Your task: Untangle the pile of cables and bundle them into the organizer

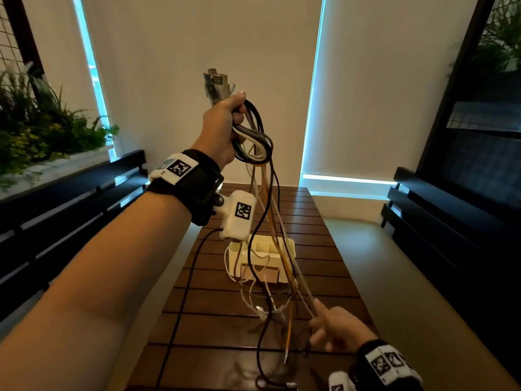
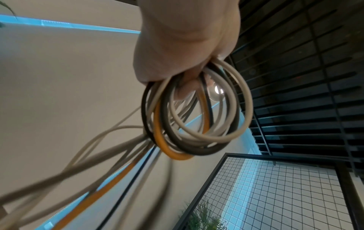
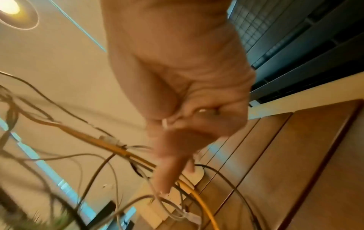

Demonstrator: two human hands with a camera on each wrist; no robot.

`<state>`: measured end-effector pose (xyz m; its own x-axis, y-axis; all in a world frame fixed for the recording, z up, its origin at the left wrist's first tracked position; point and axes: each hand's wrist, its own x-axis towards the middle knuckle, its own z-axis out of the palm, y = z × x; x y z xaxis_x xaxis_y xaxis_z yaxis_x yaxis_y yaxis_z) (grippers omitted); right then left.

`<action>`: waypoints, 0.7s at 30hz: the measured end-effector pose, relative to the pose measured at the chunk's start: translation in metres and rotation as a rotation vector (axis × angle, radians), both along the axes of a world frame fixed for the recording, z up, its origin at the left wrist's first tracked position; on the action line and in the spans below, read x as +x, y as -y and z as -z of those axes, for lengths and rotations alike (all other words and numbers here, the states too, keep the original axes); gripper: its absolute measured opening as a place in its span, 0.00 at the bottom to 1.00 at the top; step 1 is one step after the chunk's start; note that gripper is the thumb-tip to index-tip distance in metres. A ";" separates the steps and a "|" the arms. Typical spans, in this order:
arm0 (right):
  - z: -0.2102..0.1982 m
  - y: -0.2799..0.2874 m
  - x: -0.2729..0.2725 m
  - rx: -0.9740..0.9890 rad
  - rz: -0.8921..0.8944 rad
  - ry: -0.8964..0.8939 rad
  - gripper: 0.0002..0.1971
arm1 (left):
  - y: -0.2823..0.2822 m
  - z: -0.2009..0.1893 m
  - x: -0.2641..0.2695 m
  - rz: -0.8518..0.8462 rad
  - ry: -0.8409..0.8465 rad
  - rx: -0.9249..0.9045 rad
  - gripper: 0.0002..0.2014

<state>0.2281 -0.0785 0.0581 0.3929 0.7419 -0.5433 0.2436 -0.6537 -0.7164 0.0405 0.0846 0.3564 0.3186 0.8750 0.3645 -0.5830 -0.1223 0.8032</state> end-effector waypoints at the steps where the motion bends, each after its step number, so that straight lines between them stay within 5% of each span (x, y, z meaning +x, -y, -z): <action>1: -0.001 -0.001 -0.001 0.004 -0.067 0.262 0.28 | 0.000 -0.001 0.001 0.006 0.002 -0.001 0.12; 3: -0.006 0.001 -0.008 -0.020 -0.326 0.740 0.38 | -0.001 -0.002 0.003 -0.003 -0.051 0.020 0.13; 5: -0.018 0.004 -0.020 -0.011 -0.501 0.870 0.54 | -0.001 -0.002 0.006 -0.013 -0.109 0.048 0.14; 7: -0.015 0.002 -0.016 -0.037 -0.472 0.754 0.62 | 0.001 -0.004 0.007 -0.017 -0.095 0.052 0.14; 9: 0.009 -0.001 0.002 -0.123 -0.284 0.377 0.63 | 0.003 -0.011 0.003 -0.027 -0.012 0.022 0.14; 11: 0.028 0.009 0.008 -0.222 -0.293 0.215 0.54 | 0.002 -0.022 -0.003 -0.024 0.061 -0.012 0.16; 13: 0.038 0.015 0.012 -0.199 -0.353 0.275 0.38 | 0.002 -0.032 -0.008 0.000 0.067 -0.002 0.17; 16: 0.027 0.005 0.012 0.088 -0.157 0.343 0.21 | 0.003 -0.038 -0.008 0.035 -0.080 0.074 0.16; 19: -0.040 -0.013 -0.012 0.589 0.129 0.151 0.23 | 0.011 -0.037 -0.001 0.115 -0.250 0.089 0.12; 21: -0.096 -0.026 -0.031 0.910 0.126 -0.040 0.29 | 0.019 -0.035 0.006 0.185 -0.308 0.076 0.10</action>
